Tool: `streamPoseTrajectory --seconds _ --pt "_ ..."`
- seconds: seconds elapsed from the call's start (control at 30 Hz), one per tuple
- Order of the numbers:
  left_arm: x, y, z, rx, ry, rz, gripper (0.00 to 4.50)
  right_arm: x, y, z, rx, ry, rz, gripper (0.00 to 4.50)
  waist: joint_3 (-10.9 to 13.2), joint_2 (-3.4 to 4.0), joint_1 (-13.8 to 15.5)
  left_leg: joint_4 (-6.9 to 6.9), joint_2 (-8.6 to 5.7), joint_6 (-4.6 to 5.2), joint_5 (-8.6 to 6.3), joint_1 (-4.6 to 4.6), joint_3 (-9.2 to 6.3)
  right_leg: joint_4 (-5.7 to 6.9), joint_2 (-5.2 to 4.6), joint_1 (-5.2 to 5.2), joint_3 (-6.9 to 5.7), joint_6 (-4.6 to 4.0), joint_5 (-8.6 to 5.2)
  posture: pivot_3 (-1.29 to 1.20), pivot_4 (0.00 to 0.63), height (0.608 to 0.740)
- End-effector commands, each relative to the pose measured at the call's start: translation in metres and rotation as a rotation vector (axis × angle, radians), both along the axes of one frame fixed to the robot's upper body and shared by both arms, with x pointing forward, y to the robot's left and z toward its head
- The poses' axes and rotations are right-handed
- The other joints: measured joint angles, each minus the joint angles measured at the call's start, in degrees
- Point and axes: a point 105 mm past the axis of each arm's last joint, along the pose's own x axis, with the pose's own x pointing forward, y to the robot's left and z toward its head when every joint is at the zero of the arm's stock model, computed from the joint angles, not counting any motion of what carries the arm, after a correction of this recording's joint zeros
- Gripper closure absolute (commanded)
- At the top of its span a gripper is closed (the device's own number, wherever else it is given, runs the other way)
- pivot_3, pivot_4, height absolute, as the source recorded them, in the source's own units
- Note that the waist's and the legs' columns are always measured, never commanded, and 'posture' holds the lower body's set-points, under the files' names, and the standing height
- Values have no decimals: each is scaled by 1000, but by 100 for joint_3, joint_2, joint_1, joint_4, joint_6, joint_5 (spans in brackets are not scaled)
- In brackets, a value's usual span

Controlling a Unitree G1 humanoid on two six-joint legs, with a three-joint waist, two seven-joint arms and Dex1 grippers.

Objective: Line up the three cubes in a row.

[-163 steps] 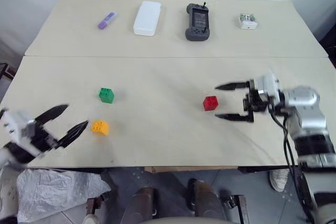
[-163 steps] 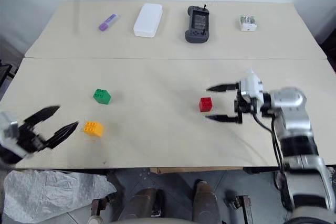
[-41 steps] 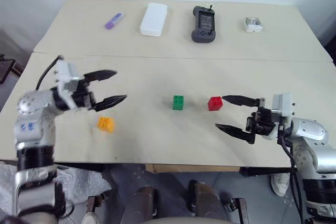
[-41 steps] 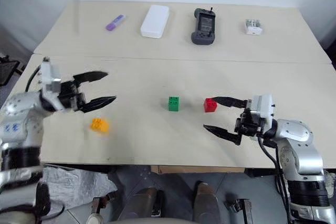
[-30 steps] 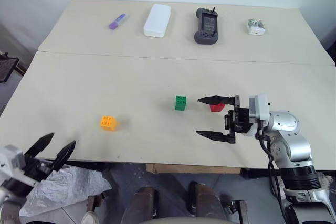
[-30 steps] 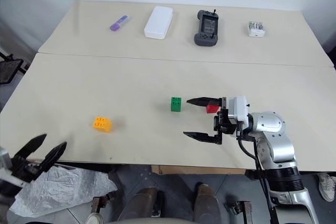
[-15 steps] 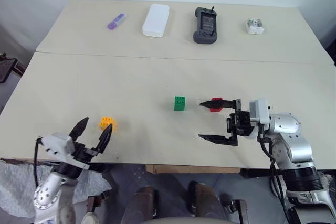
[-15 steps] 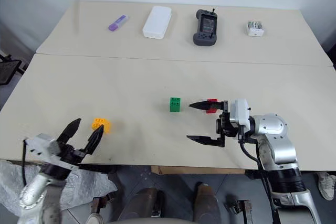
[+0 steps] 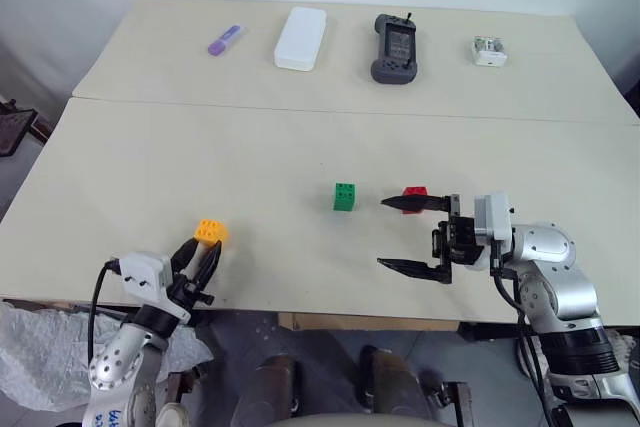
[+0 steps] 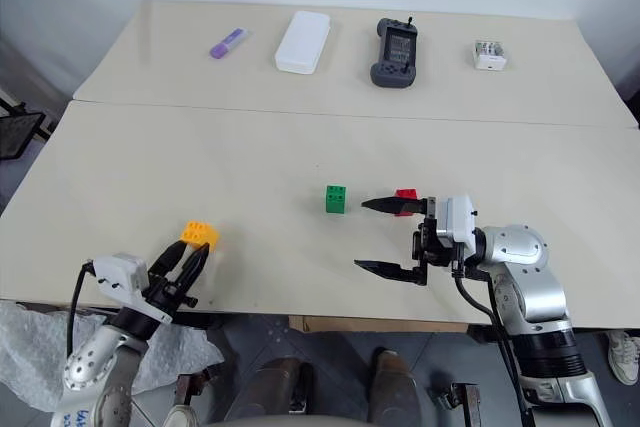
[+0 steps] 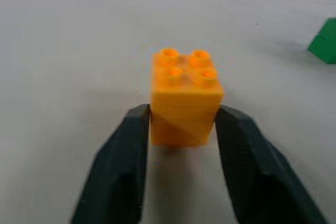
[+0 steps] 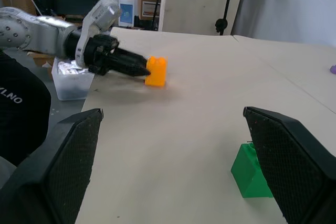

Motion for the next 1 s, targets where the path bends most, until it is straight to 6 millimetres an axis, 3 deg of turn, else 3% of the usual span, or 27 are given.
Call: streamPoseTrajectory --seconds 0.03,0.17,0.33,0.43,0.63,1.0 --pt "-1 -16 28 42 -43 -404 3046 -3 -15 11 -18 -45 -50 0 0 0 -1 0 1 0 0 -1 0 5 0 -1 0 -1 0 0 150 740" --pt "30 -11 40 206 -12 -659 3046 -4 -33 9 -46 -43 -113 0 -7 24 -16 0 -8 4 2 -1 1 21 1 -6 -2 -7 -4 0 150 740" --pt "71 -28 50 357 -11 -913 3046 -7 -54 9 -47 -41 -218 0 -6 22 -16 -2 -13 13 7 -4 15 21 9 -7 -10 0 0 0 150 740" --pt "95 -40 43 451 24 -1003 3046 -13 -66 10 -38 -59 -296 0 -6 19 -9 -3 -29 15 7 -7 28 18 16 -7 -21 1 0 0 150 740" --pt "116 -50 38 538 68 -1033 3046 -31 -76 6 -28 -61 -408 0 6 -2 -40 -7 -15 18 6 -9 112 13 18 -17 -47 4 1 0 150 740" --pt "127 -52 37 575 93 -982 3046 -41 -77 4 -23 -54 -466 0 4 -12 -14 2 6 24 5 -5 130 19 11 -23 -34 17 9 0 150 740"
